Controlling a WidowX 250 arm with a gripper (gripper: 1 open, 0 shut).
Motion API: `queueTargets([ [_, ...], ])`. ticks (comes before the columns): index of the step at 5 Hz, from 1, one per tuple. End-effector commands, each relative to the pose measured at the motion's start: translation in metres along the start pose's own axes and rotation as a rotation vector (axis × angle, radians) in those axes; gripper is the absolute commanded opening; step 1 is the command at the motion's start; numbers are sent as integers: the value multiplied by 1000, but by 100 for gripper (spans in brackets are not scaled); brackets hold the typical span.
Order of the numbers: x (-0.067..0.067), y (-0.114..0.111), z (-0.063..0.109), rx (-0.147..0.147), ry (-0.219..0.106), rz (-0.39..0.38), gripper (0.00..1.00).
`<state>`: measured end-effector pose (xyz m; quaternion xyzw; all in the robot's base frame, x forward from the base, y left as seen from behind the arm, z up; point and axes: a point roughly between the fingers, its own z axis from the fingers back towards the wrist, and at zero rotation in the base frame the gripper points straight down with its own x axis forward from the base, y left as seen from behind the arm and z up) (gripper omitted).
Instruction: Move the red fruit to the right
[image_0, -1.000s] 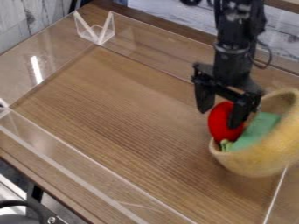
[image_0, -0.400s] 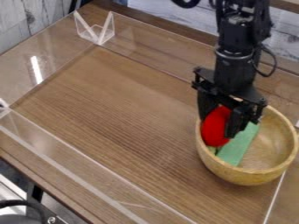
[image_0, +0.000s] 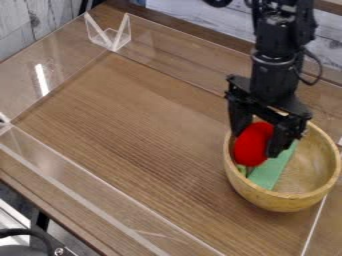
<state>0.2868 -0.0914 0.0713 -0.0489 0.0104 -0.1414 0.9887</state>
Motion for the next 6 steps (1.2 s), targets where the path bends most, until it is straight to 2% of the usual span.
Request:
queueTargets([
  [1, 3, 10, 16, 2, -51, -24, 100],
  [2, -3, 24, 23, 3, -66, -33, 100],
  [4, -10, 37, 4, 10, -84, 129, 100],
  [5, -14, 43, 8, 12, -82, 142, 0],
  [6, -17, 48, 13, 12, -79, 154, 100],
])
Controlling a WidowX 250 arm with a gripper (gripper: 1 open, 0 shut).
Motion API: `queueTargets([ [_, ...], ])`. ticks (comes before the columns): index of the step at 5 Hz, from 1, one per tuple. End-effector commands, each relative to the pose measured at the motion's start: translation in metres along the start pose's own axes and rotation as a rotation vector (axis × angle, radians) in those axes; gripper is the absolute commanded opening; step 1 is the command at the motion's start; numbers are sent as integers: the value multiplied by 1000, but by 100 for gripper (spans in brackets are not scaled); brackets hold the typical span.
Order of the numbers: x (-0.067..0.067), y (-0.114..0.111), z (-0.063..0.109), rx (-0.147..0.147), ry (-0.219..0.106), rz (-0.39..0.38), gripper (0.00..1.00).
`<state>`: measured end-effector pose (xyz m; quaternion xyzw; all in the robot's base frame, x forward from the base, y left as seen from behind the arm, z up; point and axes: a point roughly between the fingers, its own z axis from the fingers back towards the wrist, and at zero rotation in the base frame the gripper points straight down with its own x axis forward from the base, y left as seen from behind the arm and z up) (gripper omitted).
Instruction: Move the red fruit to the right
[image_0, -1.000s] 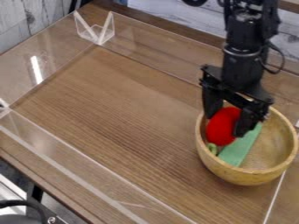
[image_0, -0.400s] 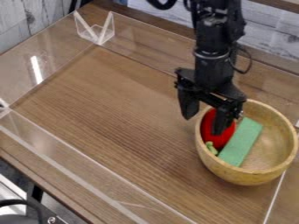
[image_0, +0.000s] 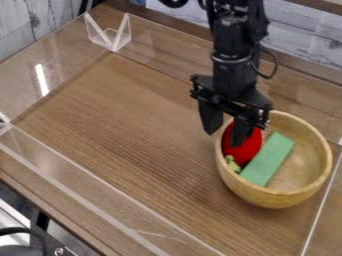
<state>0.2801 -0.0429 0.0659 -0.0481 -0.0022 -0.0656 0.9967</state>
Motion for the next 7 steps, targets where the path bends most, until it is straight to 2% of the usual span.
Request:
queueTargets([
  [1, 5, 3, 9, 7, -50, 47, 0],
  [3, 9, 3, 0, 12, -55, 135, 0],
  [5, 12, 0, 4, 11, -45, 55, 0],
  [6, 6, 6, 21, 13, -60, 31, 0],
  [7, 3, -7, 27, 17, -74, 63, 0],
])
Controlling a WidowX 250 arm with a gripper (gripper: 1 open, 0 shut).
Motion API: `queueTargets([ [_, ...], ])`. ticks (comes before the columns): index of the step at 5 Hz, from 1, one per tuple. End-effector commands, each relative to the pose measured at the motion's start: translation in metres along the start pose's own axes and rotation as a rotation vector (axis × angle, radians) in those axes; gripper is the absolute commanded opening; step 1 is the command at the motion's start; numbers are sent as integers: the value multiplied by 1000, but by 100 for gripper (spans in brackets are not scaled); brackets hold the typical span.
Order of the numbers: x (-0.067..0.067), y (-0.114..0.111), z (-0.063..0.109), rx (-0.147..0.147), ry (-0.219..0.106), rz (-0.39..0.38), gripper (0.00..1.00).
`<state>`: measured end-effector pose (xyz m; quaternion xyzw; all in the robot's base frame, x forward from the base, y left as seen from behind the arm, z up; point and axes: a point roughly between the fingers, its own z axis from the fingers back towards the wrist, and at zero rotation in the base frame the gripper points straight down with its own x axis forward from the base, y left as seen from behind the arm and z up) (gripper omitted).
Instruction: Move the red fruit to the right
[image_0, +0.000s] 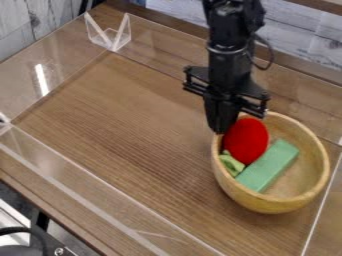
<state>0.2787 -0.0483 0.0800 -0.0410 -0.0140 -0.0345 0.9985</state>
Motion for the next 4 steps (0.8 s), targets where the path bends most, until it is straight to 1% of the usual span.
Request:
queueTargets([
  [1, 1, -11, 13, 3, -53, 34, 0],
  [3, 15, 1, 3, 12, -53, 125, 0],
  [4, 19, 7, 0, 14, -48, 114, 0],
])
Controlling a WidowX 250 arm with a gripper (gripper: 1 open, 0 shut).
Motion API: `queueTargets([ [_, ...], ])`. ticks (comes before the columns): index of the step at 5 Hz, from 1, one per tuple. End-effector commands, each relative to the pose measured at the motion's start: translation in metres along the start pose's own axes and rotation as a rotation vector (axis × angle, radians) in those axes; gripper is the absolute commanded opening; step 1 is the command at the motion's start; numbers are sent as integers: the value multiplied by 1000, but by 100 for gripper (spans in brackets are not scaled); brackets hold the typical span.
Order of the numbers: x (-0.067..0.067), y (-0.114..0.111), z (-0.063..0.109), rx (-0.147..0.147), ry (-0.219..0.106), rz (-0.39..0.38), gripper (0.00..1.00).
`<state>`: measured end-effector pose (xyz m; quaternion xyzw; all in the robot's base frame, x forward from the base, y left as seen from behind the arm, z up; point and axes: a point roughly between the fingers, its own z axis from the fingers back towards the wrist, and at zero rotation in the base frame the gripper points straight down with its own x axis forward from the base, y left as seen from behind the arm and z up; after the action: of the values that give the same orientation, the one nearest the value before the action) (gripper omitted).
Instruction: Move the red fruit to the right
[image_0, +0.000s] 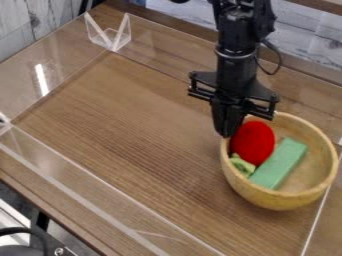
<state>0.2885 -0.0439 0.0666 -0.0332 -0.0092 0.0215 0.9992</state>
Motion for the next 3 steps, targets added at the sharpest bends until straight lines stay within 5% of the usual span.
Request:
queueTargets([
  [1, 12, 6, 12, -4, -48, -11, 0],
  [3, 8, 8, 6, -3, -35, -48, 0],
])
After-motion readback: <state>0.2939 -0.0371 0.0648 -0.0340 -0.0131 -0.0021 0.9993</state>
